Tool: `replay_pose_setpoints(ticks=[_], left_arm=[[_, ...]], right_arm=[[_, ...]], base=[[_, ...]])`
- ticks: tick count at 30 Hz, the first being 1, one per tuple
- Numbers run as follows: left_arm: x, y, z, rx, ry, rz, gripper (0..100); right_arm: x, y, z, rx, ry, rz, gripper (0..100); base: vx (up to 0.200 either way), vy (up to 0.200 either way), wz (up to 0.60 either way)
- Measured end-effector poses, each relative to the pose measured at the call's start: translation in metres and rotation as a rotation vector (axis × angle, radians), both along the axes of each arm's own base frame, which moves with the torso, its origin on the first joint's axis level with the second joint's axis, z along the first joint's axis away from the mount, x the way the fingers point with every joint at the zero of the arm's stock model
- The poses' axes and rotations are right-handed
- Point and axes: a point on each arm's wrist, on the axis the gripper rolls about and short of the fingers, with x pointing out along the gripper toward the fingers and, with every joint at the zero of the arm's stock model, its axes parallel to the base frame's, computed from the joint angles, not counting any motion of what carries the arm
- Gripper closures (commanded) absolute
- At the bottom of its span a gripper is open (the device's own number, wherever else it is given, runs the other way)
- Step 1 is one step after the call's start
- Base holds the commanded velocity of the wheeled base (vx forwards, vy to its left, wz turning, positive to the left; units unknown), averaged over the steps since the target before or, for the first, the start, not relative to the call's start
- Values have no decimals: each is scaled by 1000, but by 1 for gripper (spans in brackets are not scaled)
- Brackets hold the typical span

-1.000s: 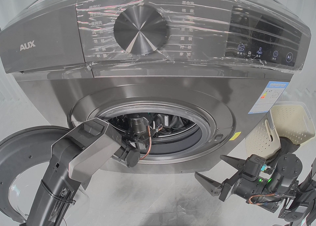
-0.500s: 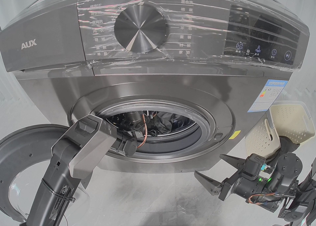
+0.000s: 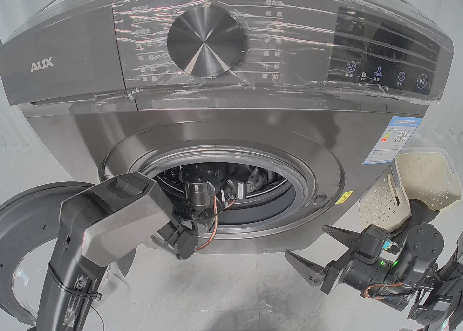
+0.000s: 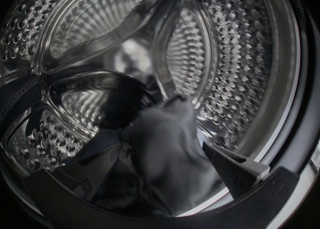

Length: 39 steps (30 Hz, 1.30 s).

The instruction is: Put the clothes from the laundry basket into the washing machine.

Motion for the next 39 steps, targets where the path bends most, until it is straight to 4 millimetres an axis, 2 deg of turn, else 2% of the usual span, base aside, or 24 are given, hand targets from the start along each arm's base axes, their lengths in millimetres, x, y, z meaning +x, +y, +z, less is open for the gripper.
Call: replay_pose_setpoints(ticks=[5,11,17,22,27,30,34,39], left_arm=[[-43,8,-3,53,75,-38,0],[-101,16,3,94,129,-108,0],[-166,22,18,80,151,-210,0],[-211,33,46,3,144,-260,0],[-240,56,74,-88,116,-225,0],[-256,75,79,-103,124,-191,0],[-270,97,85,-116,117,-155,0],[-276,115,95,-140,77,-117,0]], right_arm=[[-1,1,0,-1,1,5,0],[-4,1,1,2,-2,14,0],[-8,-3,6,15,-16,18,0],[-17,-9,12,33,-31,22,0],[-22,-18,20,56,-59,-7,0],[-21,-25,26,77,-82,-45,0],[-16,-40,33,90,-101,-130,0],[-19,-54,33,47,-61,-181,0]], base=[[0,0,0],[0,0,0],[0,0,0],[0,0,0],[0,0,0],[0,0,0],[0,0,0],[-120,0,0]])
